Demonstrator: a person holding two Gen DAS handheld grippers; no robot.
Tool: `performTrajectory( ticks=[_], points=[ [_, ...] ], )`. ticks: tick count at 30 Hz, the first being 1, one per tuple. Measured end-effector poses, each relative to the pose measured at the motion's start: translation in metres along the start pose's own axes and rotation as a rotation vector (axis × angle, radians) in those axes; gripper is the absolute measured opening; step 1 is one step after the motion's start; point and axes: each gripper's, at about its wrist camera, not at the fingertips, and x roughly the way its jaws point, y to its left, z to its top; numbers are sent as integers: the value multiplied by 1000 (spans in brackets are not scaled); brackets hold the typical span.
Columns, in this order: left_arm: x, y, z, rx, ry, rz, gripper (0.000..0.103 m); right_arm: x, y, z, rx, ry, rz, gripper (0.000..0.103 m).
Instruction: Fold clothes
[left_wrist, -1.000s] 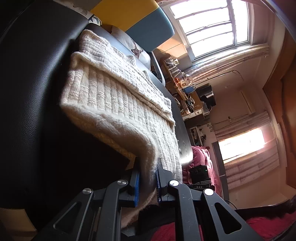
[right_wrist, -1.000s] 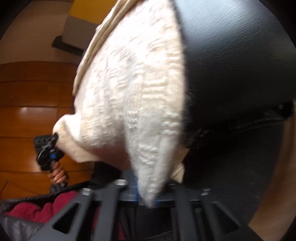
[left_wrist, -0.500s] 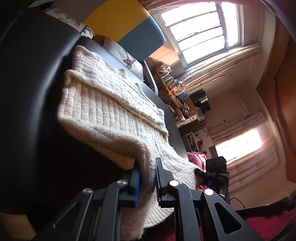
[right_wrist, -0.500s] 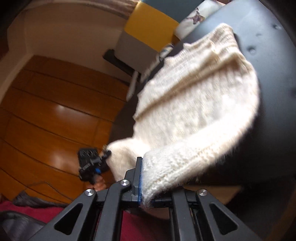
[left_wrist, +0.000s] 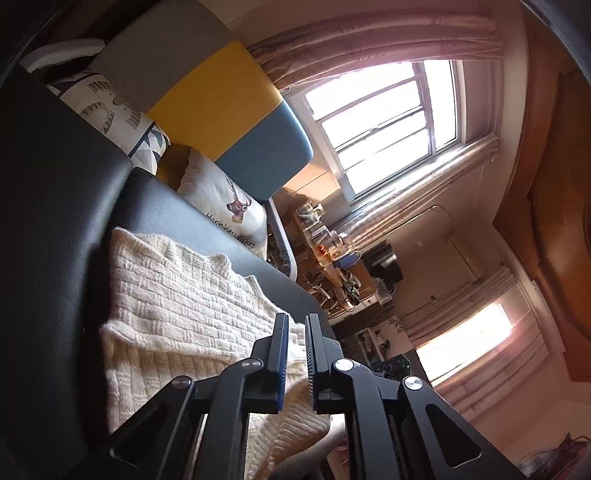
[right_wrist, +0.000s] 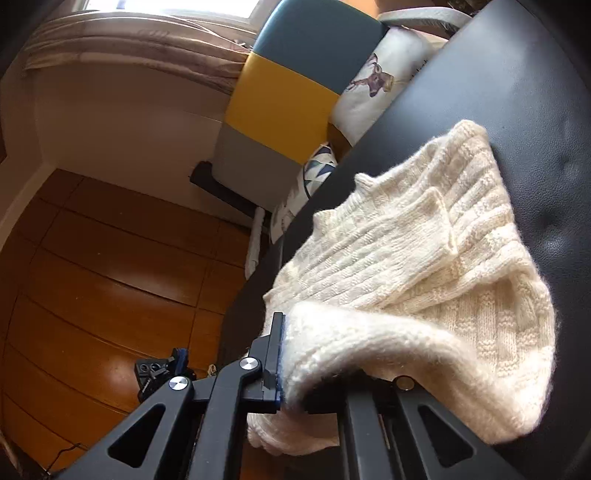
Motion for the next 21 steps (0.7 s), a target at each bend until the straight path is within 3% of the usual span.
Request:
performTrajectory(
  ticks=[4, 5, 7, 10, 12, 15, 16, 17, 18, 21],
  points=[
    [-3, 11, -24, 56, 130, 173, 15, 3, -18, -6, 40, 7, -14, 6],
    [-7, 19, -36, 32, 161, 183, 18, 2, -23, -8, 51, 6, -15, 6],
    [-16, 32, -61, -10, 204, 195, 40, 1, -31, -13, 73, 5, -16, 6],
    [-15, 36, -87, 14, 239, 193, 59, 1, -38, -21, 96, 12, -16, 6],
    [-10, 38, -99, 30, 255, 185, 65, 3, -37, -24, 95, 24, -19, 6],
    [6, 42, -102, 32, 257, 166, 65, 5, -32, -28, 81, 34, -24, 6],
    [8, 41, -104, 43, 259, 171, 62, 5, -30, -29, 77, 33, -26, 6],
    [11, 40, -105, 54, 262, 176, 54, 5, -28, -29, 71, 32, -32, 6],
    [13, 39, -106, 65, 264, 181, 13, 4, -27, -30, 64, 33, -43, 6],
    [21, 36, -110, 98, 271, 196, 8, 3, -24, -34, 36, 43, -73, 6]
  ],
)
